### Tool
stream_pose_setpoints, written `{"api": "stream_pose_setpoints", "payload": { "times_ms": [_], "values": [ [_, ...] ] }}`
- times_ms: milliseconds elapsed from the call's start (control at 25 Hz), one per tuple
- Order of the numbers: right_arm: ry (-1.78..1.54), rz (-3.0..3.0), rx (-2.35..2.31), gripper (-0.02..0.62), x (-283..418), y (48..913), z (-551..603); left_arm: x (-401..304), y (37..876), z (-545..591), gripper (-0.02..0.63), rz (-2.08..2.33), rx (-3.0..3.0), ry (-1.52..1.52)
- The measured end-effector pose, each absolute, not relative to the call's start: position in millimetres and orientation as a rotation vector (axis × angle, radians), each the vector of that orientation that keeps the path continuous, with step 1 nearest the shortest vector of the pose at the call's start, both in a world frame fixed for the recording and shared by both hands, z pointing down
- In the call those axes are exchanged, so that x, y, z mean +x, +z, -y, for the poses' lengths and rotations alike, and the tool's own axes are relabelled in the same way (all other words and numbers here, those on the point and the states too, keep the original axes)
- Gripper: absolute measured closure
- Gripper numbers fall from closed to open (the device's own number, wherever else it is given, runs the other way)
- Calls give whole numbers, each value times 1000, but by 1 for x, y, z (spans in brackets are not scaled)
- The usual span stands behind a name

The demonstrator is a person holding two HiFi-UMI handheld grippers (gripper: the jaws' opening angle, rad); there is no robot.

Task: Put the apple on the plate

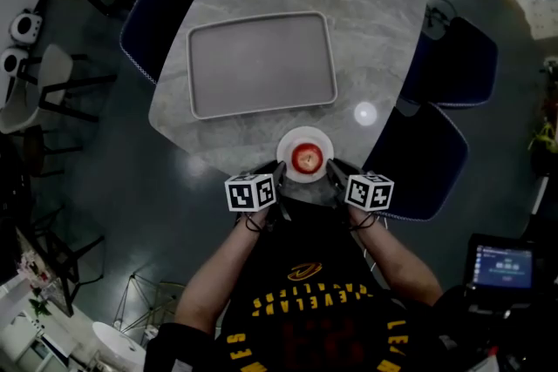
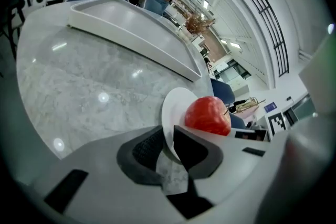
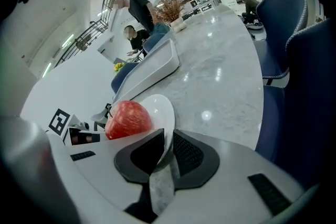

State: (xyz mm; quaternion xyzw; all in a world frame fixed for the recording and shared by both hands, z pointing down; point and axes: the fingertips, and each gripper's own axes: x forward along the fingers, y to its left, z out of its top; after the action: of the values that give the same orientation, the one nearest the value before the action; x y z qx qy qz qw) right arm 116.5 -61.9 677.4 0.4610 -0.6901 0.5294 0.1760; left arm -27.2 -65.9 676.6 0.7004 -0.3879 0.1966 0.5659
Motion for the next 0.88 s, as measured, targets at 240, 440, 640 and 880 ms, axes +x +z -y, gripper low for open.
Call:
{"api": "stream_pose_setpoints", "payload": {
  "times_ms": [240,440,640,880],
  "values": [
    [1582,1969,1306,541,112,671,64,-34,677,66,555,903,1560,370],
    [1628,2011,1303,546,109,661,71,-38,668,68,558,894,1562,310],
    [1658,2087,1275,552,93,640,82,-54,653,75,561,891,1553,238],
    [1718,2172,1250,554,74,609,103,-74,616,96,569,882,1566,113]
  ]
}}
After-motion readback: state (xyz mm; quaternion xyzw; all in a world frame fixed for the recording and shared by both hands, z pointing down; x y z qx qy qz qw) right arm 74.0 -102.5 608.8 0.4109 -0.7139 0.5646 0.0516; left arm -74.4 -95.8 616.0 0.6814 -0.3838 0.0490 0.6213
